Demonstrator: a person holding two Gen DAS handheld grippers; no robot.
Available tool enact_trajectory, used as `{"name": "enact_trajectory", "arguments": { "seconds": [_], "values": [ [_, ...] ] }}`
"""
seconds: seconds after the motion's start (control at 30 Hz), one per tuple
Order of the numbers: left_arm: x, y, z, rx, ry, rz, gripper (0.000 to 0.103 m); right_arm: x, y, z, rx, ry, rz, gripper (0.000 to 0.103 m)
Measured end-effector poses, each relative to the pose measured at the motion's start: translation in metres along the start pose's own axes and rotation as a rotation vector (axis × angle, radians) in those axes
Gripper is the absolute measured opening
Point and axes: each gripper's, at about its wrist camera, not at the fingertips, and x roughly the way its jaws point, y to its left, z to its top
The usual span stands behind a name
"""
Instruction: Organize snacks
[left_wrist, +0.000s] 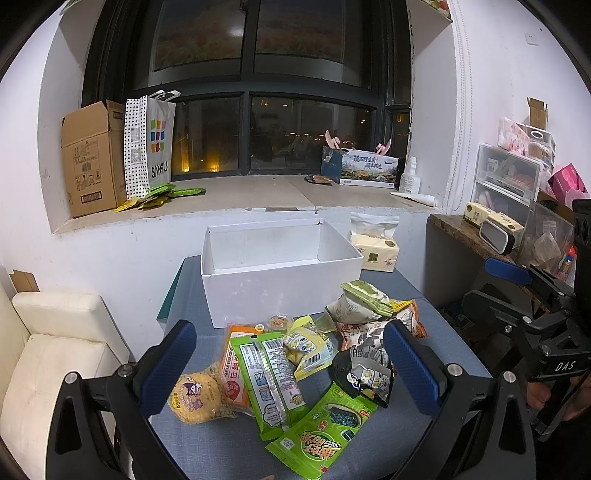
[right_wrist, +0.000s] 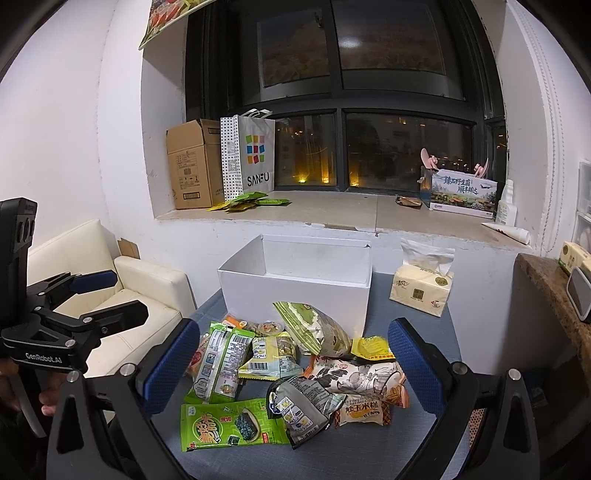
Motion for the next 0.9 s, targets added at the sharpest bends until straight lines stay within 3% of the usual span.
{"name": "enact_trajectory", "arguments": {
  "seconds": [0.9],
  "values": [
    [-0.0035, -0.0006, 0.0005, 0.005, -0.003, -0.002, 0.103, 0.0008, 0.0012, 0.0002, -0.001, 0.005, -0.001, 0.103]
  ]
}}
